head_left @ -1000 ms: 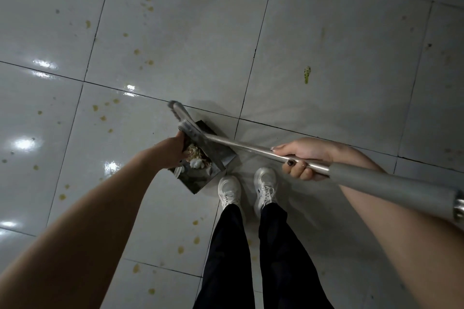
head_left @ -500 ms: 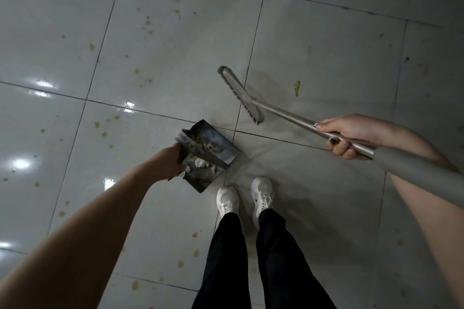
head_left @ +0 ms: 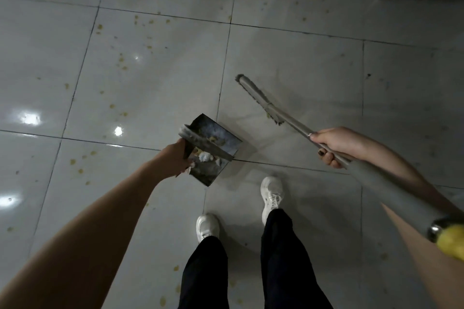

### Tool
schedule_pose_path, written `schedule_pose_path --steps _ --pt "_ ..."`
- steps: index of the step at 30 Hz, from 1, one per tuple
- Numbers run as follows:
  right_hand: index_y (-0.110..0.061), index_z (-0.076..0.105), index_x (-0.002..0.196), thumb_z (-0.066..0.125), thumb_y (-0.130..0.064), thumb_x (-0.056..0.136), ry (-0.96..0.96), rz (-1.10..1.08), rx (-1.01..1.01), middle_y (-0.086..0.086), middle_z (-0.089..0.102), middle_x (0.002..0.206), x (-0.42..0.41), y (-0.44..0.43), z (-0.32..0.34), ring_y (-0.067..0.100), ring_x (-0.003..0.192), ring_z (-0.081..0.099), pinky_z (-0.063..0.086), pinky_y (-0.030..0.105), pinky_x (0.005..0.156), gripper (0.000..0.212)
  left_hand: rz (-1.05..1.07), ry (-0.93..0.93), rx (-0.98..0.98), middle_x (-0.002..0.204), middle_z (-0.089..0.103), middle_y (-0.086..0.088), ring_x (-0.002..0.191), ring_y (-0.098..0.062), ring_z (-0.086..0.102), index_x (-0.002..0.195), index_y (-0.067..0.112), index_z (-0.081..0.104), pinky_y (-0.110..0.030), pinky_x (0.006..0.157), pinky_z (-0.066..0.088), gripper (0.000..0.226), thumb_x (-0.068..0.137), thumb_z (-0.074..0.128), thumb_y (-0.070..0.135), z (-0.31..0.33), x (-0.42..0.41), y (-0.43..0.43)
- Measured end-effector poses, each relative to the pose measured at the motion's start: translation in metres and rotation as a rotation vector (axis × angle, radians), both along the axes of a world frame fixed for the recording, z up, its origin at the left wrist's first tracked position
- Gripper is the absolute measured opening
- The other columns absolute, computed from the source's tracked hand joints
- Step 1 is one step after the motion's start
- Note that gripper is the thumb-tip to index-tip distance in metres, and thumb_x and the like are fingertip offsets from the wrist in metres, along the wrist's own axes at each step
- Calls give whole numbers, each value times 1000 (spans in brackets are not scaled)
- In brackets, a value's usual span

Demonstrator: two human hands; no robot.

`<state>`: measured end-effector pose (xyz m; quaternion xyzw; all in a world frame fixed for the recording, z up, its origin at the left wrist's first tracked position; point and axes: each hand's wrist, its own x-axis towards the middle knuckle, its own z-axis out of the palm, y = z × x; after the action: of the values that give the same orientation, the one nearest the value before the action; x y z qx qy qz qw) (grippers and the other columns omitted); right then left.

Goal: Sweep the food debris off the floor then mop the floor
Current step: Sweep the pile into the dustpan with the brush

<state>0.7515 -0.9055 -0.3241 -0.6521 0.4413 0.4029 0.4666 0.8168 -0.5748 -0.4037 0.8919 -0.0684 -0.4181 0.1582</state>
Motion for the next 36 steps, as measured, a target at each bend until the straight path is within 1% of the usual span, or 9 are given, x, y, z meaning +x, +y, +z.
schedule_pose_path --steps 3,7,9,14,19,23,27,33,36 --pt "-12 48 120 41 -24 100 -30 -26 -32 5 38 62 15 -38 -8 3 18 33 33 8 29 24 -2 -5 32 75 55 0 64 -17 56 124 5 38 -25 53 46 40 89 55 17 -1 16 -35" --pt "-12 47 122 42 -25 99 -11 -56 -41 5 38 63 39 -89 -20 3 18 33 33 8 30 27 -60 4 75 80 56 -4 70 -21 59 124 5 37 -33 65 51 39 90 53 15 -5 38 -87" --pt "-10 46 125 42 -25 99 -6 -65 -31 4 38 63 49 -114 -26 3 18 33 33 7 30 30 -94 19 87 78 55 -3 70 -21 58 123 5 38 -31 65 50 37 91 52 16 -9 50 -116" --pt "-4 50 122 44 -24 99 -15 -74 -17 6 39 62 61 -146 -44 4 20 33 34 9 31 32 -201 71 156 102 62 -14 88 -27 62 131 5 33 -32 74 51 46 92 51 19 -22 70 -173" --pt "-12 55 110 44 -26 98 -36 -93 -11 6 41 63 70 -157 -65 4 21 34 34 11 32 22 -240 84 227 100 61 -12 78 -21 56 132 6 35 -27 63 44 46 91 51 18 -41 93 -208" --pt "-13 56 105 45 -26 97 -76 -59 -34 7 45 62 74 -165 -80 5 22 38 37 14 33 19 -290 92 291 109 61 -14 91 -27 59 136 4 30 -31 71 46 53 90 49 20 -56 107 -224" --pt "-11 56 104 44 -27 97 -109 -51 -69 8 44 60 86 -176 -99 8 22 38 37 15 33 21 -273 147 297 91 57 -8 80 -22 55 142 6 19 -32 73 49 60 92 49 19 -69 129 -235" --pt "-19 54 104 37 -29 100 -37 -115 -10 7 42 62 99 -171 -113 7 23 37 35 14 31 19 -302 128 263 108 61 -13 89 -28 59 145 6 12 -36 76 48 64 93 48 19 -79 150 -244" --pt "-24 47 105 34 -27 102 69 -170 122 6 36 64 98 -148 -113 5 22 32 32 10 30 14 -287 143 255 88 59 -7 78 -24 57 145 9 10 -35 72 50 66 93 50 20 -83 151 -242"
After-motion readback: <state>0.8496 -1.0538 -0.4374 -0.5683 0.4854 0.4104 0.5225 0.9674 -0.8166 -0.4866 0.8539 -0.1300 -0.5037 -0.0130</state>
